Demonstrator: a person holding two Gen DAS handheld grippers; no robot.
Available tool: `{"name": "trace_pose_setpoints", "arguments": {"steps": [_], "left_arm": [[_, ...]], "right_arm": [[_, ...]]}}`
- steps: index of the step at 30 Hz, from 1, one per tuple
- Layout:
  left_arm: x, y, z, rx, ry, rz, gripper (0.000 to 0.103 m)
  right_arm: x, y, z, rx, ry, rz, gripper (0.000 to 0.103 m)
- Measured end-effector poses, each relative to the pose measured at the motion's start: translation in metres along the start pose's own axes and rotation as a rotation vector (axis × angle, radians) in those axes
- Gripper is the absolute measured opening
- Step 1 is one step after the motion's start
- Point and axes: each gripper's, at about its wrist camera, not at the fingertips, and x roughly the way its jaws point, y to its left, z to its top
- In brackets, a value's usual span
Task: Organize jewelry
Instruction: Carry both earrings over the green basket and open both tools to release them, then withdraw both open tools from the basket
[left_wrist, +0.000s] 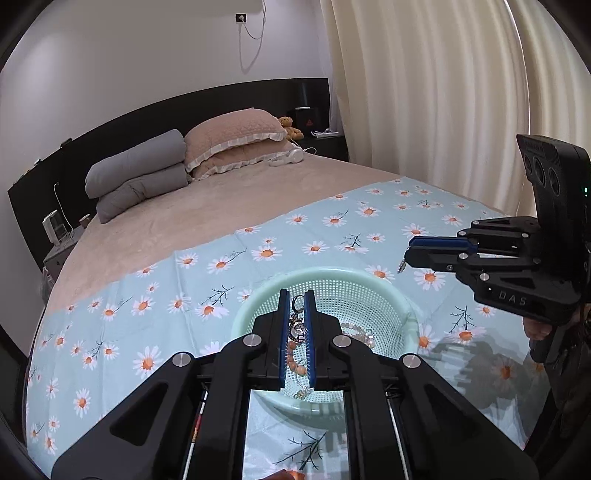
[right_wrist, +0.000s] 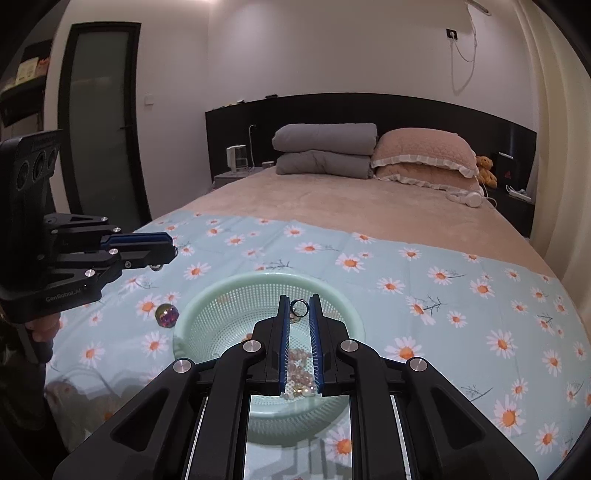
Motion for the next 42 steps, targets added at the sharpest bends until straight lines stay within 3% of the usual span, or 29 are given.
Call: {"name": "trace_pose_setpoints", "arguments": {"steps": [8,12,14,16,17,21,24,26,28,32,42], "left_arm": [[0.054,0.0,-0.023,-0.016,0.123,-0.003,0.008],[0.062,0.007,-0.037,-0.042,0.149,-0.002,0.009],[0.062,0.01,-0.039,-0.054,0.149,0.005,0.015],[0.059,0.012,-0.04,-0.066,0.144,-0.005,0.026],[0.056,0.013,-0.041,-0.067,0.14,-0.008,0.027],[0.05,0.011,-0.041,-0.056,0.139,0.007,0.051],[0.042,0.006,-0.043,-0.049,0.131,0.014,0.053],[0.037,0.005,-0.045,-0.055,0.128,0.017,0.058],[0.032,0.004,-0.047,-0.06,0.123,0.023,0.072],[0.02,0.001,-0.051,-0.069,0.112,0.03,0.075],[-0.018,-0.013,-0.061,-0.087,0.029,0.112,0.097]], "right_arm": [[0.047,-0.008,-0.013,0.053,0.096,-0.018,0.01],[0.055,-0.013,-0.017,0.075,0.12,-0.024,0.011],[0.056,-0.014,-0.018,0.083,0.126,-0.028,0.014],[0.055,-0.015,-0.019,0.089,0.126,-0.02,0.04],[0.053,-0.015,-0.019,0.094,0.12,-0.005,0.047],[0.047,-0.01,-0.017,0.094,0.11,-0.012,0.059],[0.039,-0.006,-0.018,0.093,0.1,-0.029,0.073],[0.033,-0.005,-0.018,0.095,0.092,-0.042,0.077],[0.027,-0.005,-0.018,0.1,0.087,-0.054,0.082],[0.013,-0.006,-0.021,0.111,0.079,-0.078,0.085],[-0.022,-0.003,-0.036,0.094,0.064,-0.216,0.089]]}}
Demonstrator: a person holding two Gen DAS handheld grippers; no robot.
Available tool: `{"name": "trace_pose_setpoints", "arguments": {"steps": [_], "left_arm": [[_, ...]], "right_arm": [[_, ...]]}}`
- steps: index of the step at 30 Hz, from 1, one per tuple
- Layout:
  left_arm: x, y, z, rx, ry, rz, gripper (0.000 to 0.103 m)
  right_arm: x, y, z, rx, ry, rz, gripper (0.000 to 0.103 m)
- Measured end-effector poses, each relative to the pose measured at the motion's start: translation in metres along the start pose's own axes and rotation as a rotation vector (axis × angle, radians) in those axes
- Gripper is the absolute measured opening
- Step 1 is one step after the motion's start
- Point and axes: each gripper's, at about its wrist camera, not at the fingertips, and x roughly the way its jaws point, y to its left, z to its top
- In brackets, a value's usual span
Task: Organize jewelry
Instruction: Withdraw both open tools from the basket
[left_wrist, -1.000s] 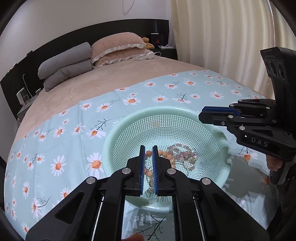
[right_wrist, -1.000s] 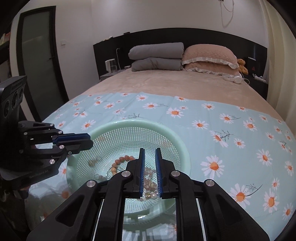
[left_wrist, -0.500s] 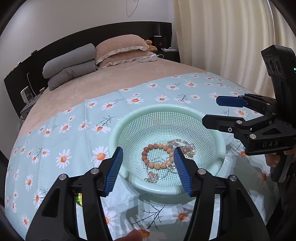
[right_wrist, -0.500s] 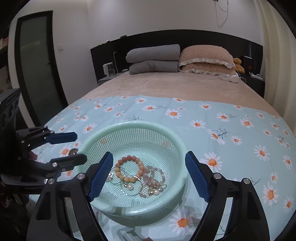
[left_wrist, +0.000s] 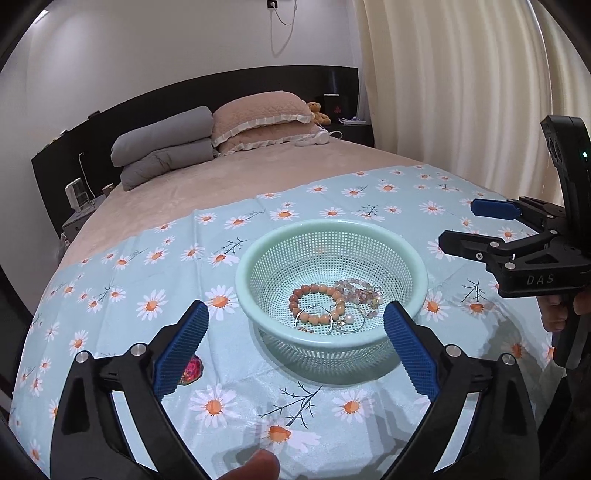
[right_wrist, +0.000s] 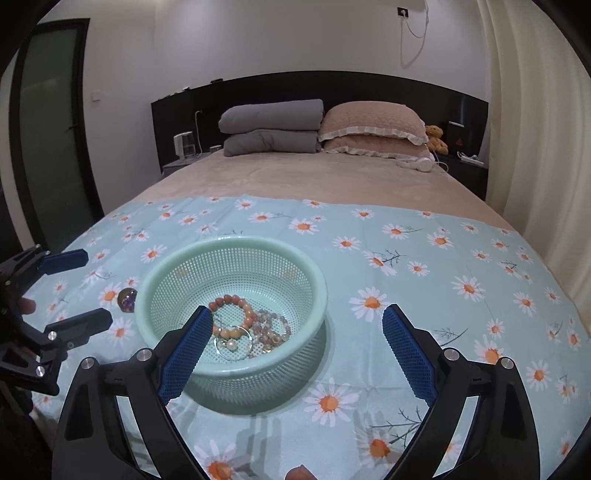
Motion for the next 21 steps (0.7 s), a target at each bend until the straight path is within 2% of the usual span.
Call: {"name": "trace_pose_setpoints", "arguments": {"steps": [7,10,16,20,21], "left_arm": [[-0.01,0.002,-0.011,-0.057,-0.009,0.068,0.097],[-0.013,0.004,-0.021,-0.123,-0.007,0.088,0.097],[-0.016,-0.008,-0.046,-0.135,-0.04,0.2,0.097],[-0.014,-0.007,-0.057,-0.197,-0.068,0.255,0.097],[-0.012,-0.006,-0.056,-0.226,-0.051,0.238,0.097]], "right_arm": [[-0.02,-0.002,-0.016,0.029,-0.03,-0.018,0.095],[-0.026,0.002,-0.031,0.044,-0.041,-0.025,0.095],[-0.033,0.015,-0.07,0.051,-0.065,-0.066,0.095],[-0.033,0.022,-0.084,0.058,-0.044,-0.079,0.095],[-0.033,0.024,-0.085,0.052,-0.052,-0.074,0.095]]}}
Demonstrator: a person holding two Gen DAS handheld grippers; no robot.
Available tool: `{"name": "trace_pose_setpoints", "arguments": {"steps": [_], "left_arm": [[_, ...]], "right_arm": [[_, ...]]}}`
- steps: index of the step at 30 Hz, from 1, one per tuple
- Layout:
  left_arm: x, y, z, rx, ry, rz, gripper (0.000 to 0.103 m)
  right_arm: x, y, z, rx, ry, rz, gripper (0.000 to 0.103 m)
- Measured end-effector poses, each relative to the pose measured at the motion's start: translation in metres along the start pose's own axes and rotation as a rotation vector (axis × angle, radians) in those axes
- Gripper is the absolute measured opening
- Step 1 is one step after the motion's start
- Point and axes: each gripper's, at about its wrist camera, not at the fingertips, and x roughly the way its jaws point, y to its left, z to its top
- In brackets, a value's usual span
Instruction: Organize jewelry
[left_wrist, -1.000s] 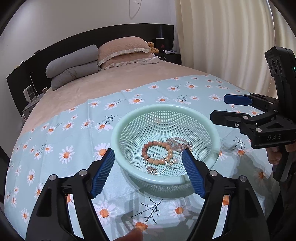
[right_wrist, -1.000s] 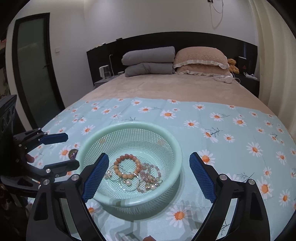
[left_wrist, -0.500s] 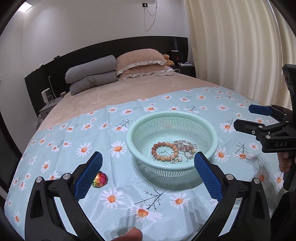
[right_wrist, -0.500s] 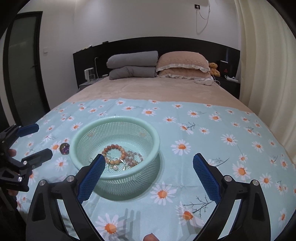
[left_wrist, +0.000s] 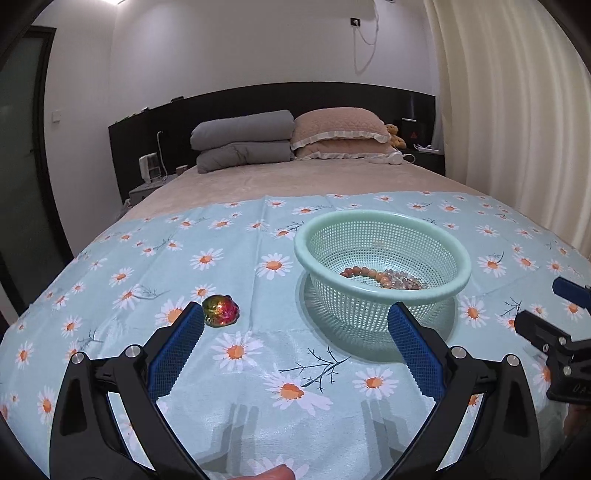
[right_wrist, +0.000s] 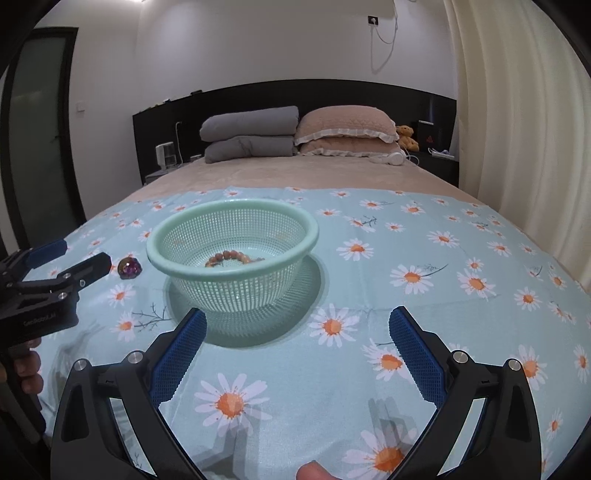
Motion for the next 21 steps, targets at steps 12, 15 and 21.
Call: {"name": "trace_pose_setpoints", "arguments": {"steps": [12,15,21], "left_arm": [[0.004,-0.009,-0.011,0.019,0.039,-0.09,0.097],[0.005,-0.011,-0.013,0.031,0.044,-0.078,0.097],[0.007,-0.018,-0.017,0.064,0.037,-0.045,0.097]], "right_arm": [[-0.002,0.004,-0.001,-0.03,-0.001,-0.013,0.095],[-0.001,0.004,-0.001,-0.029,0.008,-0.018,0.095],[-0.003,0.002,-0.001,-0.019,0.001,-0.013,0.095]]}}
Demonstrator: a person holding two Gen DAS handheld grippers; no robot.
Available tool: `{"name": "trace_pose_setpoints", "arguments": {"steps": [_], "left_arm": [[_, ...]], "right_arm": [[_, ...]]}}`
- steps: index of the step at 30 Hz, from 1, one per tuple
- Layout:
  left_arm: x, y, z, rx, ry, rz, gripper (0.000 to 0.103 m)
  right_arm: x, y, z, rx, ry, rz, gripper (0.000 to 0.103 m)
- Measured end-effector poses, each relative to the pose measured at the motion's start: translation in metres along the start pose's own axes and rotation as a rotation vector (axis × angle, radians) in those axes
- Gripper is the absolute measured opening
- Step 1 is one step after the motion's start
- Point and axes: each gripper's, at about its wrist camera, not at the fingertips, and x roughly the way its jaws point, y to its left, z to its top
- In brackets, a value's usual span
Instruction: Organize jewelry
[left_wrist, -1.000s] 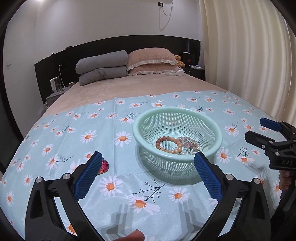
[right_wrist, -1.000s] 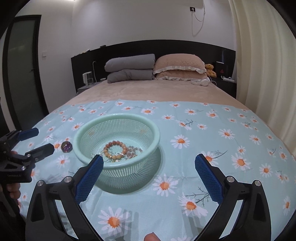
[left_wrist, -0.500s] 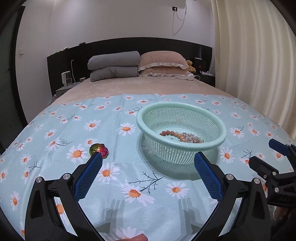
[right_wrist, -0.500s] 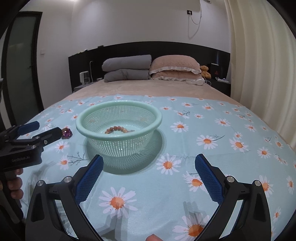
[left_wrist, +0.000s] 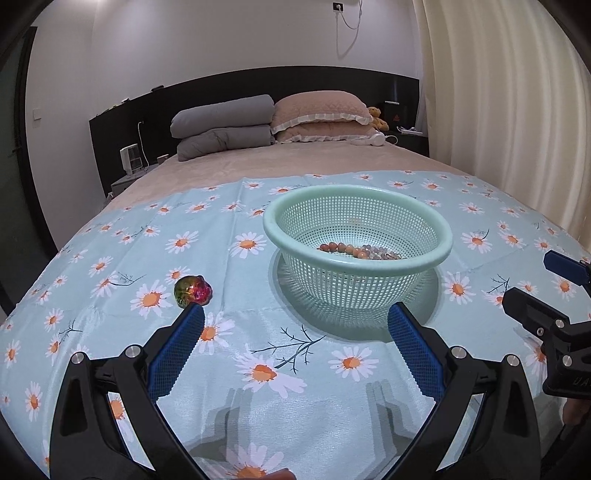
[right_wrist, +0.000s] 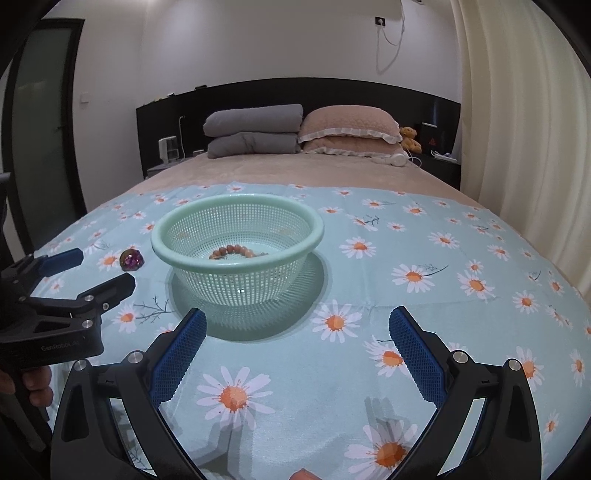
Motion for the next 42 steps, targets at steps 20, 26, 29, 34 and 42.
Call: {"name": "trace_pose_setpoints", "arguments": {"steps": [20,26,29,34,42], "left_arm": [[-0.004,-0.005,-0.005,-0.01,-0.015,0.019,0.097],[-0.003,-0.006,-0.005,-0.01,-0.012,0.02,0.097],[-0.002,-0.006,-0.005,-0.01,-0.009,0.019,0.097],[-0.002,-0.006,-0.006,-0.008,-0.01,0.022,0.097],[-0.01,-0.01,-0.004,0.018,-0.047,0.022,0.097]], "right_arm": [[0.0,-0.001,0.001,-0.015,0.002,-0.019,0.095],[0.0,0.001,0.0,-0.027,0.002,-0.012,0.095],[0.001,0.002,0.0,-0.03,0.007,-0.013,0.095],[0.002,0.002,-0.001,-0.031,0.011,-0.012,0.095],[0.002,0.004,-0.001,-0.038,0.008,-0.009,0.095]]}}
